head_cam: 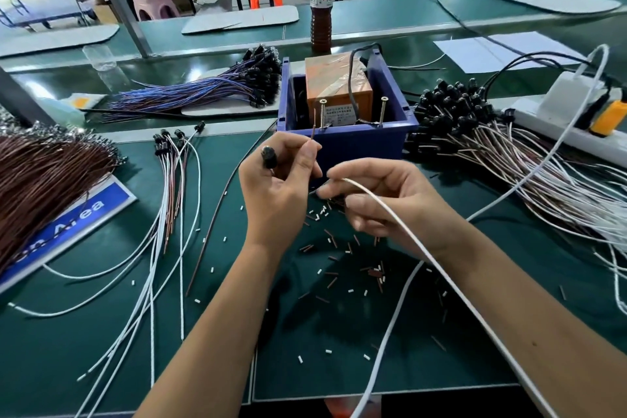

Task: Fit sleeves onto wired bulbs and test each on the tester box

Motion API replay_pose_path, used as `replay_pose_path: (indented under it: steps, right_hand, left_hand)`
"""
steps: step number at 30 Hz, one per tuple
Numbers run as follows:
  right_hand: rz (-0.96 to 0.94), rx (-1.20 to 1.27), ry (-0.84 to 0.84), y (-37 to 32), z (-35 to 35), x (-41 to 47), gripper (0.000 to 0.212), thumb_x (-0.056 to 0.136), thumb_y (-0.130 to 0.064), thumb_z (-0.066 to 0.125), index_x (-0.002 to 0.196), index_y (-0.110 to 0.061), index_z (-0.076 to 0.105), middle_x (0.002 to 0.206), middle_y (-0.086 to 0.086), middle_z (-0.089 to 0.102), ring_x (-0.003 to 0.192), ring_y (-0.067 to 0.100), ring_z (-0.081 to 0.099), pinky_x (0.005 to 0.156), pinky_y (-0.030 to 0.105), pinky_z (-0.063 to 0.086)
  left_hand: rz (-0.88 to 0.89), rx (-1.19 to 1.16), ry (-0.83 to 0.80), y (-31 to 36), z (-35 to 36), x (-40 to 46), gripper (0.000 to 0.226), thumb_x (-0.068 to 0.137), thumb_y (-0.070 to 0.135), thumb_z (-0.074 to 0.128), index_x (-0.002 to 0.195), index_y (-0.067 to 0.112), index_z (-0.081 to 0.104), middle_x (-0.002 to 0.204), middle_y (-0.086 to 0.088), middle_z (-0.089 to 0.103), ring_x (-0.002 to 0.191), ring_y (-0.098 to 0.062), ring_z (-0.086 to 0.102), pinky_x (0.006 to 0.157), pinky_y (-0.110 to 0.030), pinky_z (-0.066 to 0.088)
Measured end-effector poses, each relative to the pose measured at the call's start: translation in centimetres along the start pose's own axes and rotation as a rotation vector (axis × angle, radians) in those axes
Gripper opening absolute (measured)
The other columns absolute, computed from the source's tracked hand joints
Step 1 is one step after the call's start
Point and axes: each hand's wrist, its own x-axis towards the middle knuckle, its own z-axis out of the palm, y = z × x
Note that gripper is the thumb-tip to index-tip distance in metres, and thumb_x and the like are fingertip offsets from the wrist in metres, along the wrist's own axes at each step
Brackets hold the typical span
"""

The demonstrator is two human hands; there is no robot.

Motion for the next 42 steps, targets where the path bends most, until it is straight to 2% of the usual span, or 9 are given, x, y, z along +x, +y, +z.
replay_pose_path:
  steps: [4,7,9,14,19,25,31,36,42]
  right_hand:
    - [-0.073,-0.079,0.113,0.0,-0.1,0.1,0.029,0.104,-0.036,0.062,0.114,-0.014,0.077,0.092,0.012,0.075,0.055,0.015,0.050,0.042,0.023,0.030]
    - [-0.103,-0.112,0.178,-0.1,-0.2,0.2,0.041,0.104,-0.043,0.052,0.107,-0.013,0.079,0.069,0.016,0.044,0.050,0.018,0.029,0.045,0.033,0.018]
    - [-0.125,-0.109,0.198,-0.3,-0.1,0.2,0.042,0.104,-0.044,0.051,0.103,-0.013,0.079,0.071,0.017,0.038,0.053,0.019,0.028,0.046,0.032,0.019]
    - [-0.178,-0.041,0.285,-1.1,-0.5,0.1,0.042,0.104,-0.045,0.047,0.102,-0.015,0.076,0.079,0.007,0.059,0.056,0.013,0.044,0.045,0.026,0.024]
    - [-0.279,0.001,0.431,-1.9,-1.6,0.2,0.050,0.113,-0.039,0.031,0.104,-0.001,0.061,0.082,0.005,0.065,0.054,0.012,0.046,0.044,0.022,0.029]
    - [-0.384,-0.105,0.773,-2.3,-1.9,0.1,0.030,0.114,-0.030,0.042,0.125,-0.018,0.066,0.077,0.006,0.072,0.044,0.011,0.042,0.043,0.022,0.028]
    - [-0.414,-0.052,1.135,-2.4,-3.1,0.2,0.035,0.114,-0.025,0.039,0.131,-0.004,0.061,0.067,-0.002,0.061,0.046,0.011,0.039,0.044,0.023,0.029]
    - [-0.477,-0.406,1.060,-1.9,-2.6,0.1,0.012,0.112,-0.017,0.041,0.120,-0.014,0.050,0.058,-0.007,0.055,0.052,0.014,0.049,0.050,0.025,0.038]
    - [-0.482,-0.988,1.063,-0.9,-1.6,0.0,0.029,0.108,-0.019,0.054,0.122,-0.008,0.076,0.085,-0.007,0.073,0.062,0.004,0.063,0.057,0.019,0.046]
  left_hand:
    - [-0.002,0.014,0.005,0.0,-0.1,-0.1,0.016,0.100,0.007,0.064,0.085,0.004,0.069,0.064,0.002,0.063,0.057,-0.008,0.055,0.062,-0.020,0.042]
    - [-0.003,0.003,0.002,0.1,0.1,-0.2,0.016,0.099,0.006,0.065,0.084,0.002,0.068,0.064,-0.001,0.063,0.057,-0.006,0.054,0.062,-0.016,0.041]
    - [0.004,-0.003,0.000,0.1,0.2,-0.4,0.016,0.099,0.007,0.065,0.085,0.000,0.068,0.064,-0.002,0.063,0.057,-0.005,0.054,0.062,-0.015,0.041]
    - [0.045,0.039,0.045,0.1,0.2,-0.5,0.017,0.099,0.010,0.066,0.083,0.004,0.068,0.064,-0.004,0.063,0.058,-0.012,0.056,0.060,-0.022,0.044]
    - [0.074,0.064,0.084,0.0,0.0,-0.4,0.018,0.100,0.009,0.065,0.082,0.005,0.067,0.063,-0.001,0.063,0.055,-0.013,0.055,0.057,-0.022,0.043]
    - [0.078,0.072,0.121,-0.1,0.1,-0.3,0.018,0.100,0.008,0.066,0.082,0.007,0.069,0.063,0.001,0.064,0.057,-0.016,0.058,0.059,-0.025,0.045]
    - [0.043,0.042,0.135,0.1,0.1,-0.2,0.011,0.099,0.008,0.066,0.089,0.008,0.069,0.064,0.002,0.066,0.058,-0.015,0.062,0.061,-0.023,0.047]
    - [0.003,0.033,0.137,0.2,0.2,-0.2,0.014,0.097,0.006,0.069,0.085,0.010,0.062,0.065,-0.003,0.068,0.059,-0.016,0.066,0.061,-0.022,0.048]
    - [0.002,0.034,0.165,0.3,0.9,-0.3,0.010,0.097,0.004,0.068,0.090,0.012,0.070,0.063,0.001,0.068,0.060,-0.016,0.066,0.063,-0.022,0.050]
